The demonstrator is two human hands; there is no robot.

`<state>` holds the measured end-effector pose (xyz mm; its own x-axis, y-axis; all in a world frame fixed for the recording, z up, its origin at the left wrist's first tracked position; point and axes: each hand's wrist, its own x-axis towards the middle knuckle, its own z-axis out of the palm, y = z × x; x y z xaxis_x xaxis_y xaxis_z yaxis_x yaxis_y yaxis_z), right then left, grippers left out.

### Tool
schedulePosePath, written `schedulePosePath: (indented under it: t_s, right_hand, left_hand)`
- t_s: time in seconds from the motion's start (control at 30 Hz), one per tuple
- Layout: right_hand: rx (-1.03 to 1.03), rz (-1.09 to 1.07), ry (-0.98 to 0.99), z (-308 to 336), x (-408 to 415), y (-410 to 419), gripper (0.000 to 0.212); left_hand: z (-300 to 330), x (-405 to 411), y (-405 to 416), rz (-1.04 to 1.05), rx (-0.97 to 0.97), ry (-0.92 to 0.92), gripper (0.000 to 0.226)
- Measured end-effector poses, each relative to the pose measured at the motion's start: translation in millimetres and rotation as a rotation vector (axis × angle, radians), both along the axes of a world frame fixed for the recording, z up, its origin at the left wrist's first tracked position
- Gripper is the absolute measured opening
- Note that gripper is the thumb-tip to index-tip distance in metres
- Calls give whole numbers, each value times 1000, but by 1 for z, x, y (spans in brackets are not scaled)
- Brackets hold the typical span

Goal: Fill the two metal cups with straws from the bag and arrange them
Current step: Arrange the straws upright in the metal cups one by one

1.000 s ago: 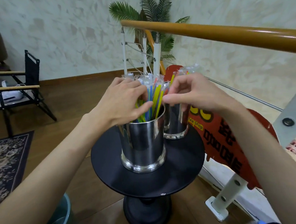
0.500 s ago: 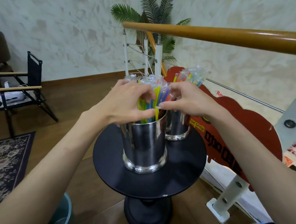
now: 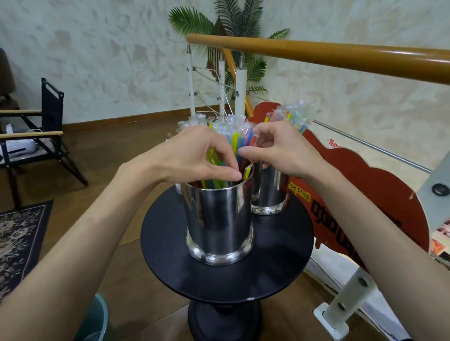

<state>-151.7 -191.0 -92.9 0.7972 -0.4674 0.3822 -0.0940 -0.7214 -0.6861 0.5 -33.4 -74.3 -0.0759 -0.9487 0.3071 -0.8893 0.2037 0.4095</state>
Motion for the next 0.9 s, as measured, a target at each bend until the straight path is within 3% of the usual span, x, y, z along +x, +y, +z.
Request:
schedulePosePath:
  t_s: [0.13,0.23,0.5,0.9]
  right_hand:
    - [69,32,-43,0,2,4,17]
    - [71,29,-62,-2,3,5,17]
    - [146,23,-259,5,-2,9,9]
    - [127,62,-233,5,-3,8,9]
  left_hand:
    - [-3,-9,-6,81,-47,-84,29]
    - [-7,-10,-10,122,-91,-103,21]
    - [-7,-3,-16,222,-317,162,15]
    - [-7,-5,-18,216,-257,170,12]
